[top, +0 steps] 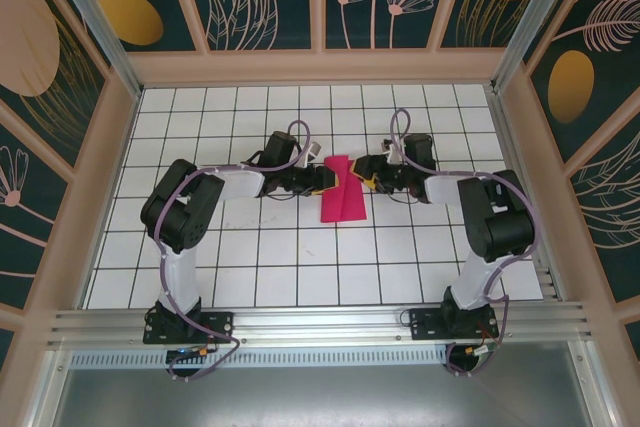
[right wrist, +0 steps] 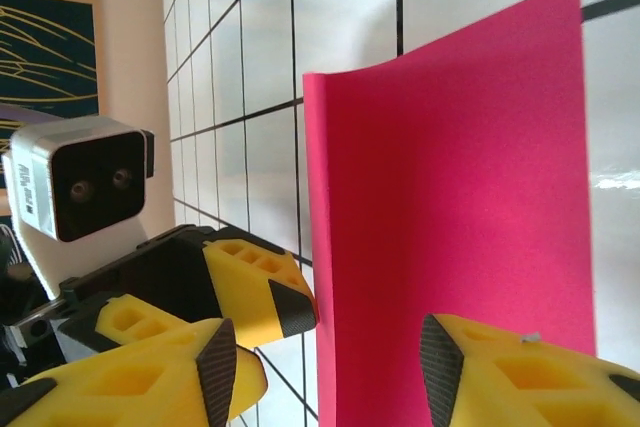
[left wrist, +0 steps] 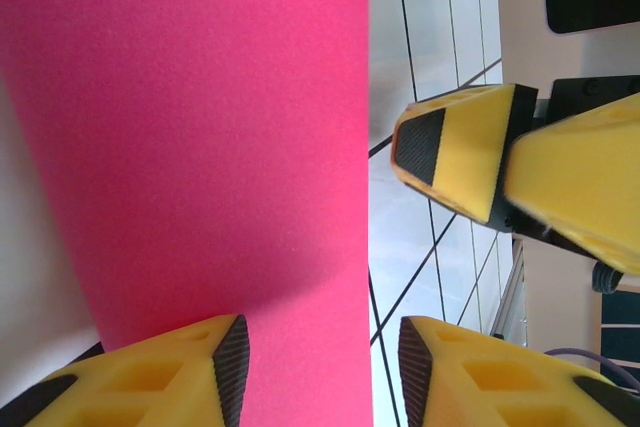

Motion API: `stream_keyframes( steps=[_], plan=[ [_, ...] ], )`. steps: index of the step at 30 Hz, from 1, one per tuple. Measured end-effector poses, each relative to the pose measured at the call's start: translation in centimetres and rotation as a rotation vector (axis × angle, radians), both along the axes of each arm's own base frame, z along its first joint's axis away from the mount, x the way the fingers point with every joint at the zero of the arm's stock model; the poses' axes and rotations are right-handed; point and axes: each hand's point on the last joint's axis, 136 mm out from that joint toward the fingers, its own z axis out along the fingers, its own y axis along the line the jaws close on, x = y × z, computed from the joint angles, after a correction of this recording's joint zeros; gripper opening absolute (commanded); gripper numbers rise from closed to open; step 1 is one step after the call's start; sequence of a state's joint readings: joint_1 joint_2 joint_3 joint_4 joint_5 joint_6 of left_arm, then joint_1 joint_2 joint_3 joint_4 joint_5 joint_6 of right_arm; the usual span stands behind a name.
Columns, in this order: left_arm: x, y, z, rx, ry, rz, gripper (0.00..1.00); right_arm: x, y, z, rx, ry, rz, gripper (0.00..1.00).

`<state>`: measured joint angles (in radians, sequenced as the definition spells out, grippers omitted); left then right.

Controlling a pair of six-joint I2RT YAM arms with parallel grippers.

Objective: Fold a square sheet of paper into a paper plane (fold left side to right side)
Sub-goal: First fold in half a square sheet of paper at the center of the table.

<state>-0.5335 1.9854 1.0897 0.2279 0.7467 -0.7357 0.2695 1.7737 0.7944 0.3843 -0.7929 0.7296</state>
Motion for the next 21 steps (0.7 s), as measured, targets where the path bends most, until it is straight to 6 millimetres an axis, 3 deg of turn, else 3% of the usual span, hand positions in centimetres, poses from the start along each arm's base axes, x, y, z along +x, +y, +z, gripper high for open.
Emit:
stream_keyframes(
  steps=[6, 12, 14, 21],
  plan=[
    [0.0, 0.0, 0.0, 0.002, -0.001, 0.003, 0.41, -0.7, 1.4, -2.1, 0.012, 0.063, 0.032, 0.44],
    [0.1, 0.1, -0.1, 0.006, -0.002, 0.005, 0.43, -0.8, 2.1, -2.8, 0.023, 0.087, 0.043, 0.07],
    [0.2, 0.3, -0.4, 0.022, -0.003, 0.014, 0.46, -0.6, 2.1, -2.6, 0.024, 0.078, 0.042, 0.0],
    [0.9, 2.1, -0.4, 0.157, -0.054, 0.072, 0.57, 0.7, 1.0, -2.7, -0.034, 0.058, 0.023, 0.0]
  ],
)
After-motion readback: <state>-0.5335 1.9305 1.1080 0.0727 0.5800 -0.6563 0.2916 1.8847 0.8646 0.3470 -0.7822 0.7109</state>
